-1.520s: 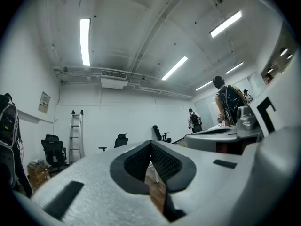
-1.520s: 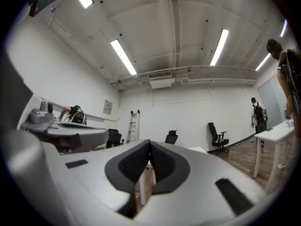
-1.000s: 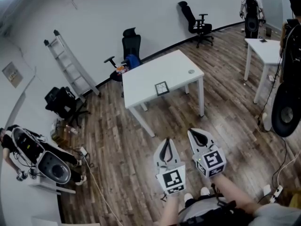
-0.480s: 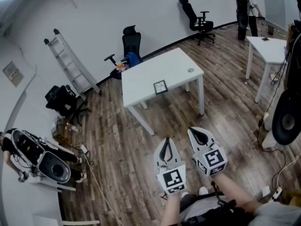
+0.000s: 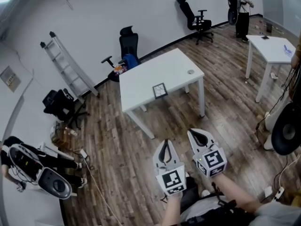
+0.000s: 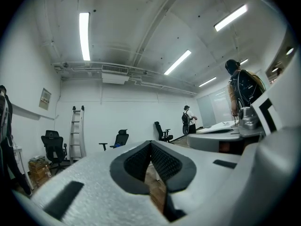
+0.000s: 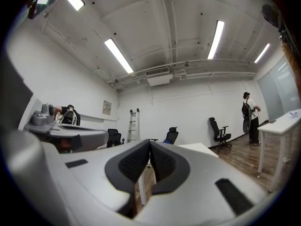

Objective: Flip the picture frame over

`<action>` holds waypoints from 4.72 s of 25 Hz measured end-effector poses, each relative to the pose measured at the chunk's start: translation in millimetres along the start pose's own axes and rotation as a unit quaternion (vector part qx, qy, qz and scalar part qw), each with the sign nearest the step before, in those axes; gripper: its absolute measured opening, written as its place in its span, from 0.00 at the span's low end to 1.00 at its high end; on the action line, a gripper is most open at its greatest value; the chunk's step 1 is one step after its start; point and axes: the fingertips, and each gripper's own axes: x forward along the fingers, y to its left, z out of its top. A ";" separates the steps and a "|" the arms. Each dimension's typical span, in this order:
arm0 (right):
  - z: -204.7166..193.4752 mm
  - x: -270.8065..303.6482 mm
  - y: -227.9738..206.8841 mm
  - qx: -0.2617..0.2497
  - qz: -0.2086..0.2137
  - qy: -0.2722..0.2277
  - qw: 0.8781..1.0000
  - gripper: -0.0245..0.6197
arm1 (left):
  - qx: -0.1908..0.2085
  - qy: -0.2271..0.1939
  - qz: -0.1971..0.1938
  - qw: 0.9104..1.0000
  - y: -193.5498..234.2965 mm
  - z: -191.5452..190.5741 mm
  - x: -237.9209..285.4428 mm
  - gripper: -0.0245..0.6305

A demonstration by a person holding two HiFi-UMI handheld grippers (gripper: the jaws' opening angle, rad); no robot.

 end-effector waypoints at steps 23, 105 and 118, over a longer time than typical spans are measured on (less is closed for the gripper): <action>-29.9 215.3 -10.9 -0.012 -0.053 0.014 0.998 0.05 | 0.012 0.015 -0.089 0.996 113.4 -41.5 195.1 0.04; -332.2 524.7 -223.9 0.288 -0.017 0.337 0.896 0.28 | -0.003 0.375 -0.144 0.916 170.5 -331.3 575.8 0.15; -334.0 535.1 -217.5 0.383 0.039 0.332 0.861 0.26 | -0.018 0.412 -0.155 0.898 162.9 -356.2 591.9 0.15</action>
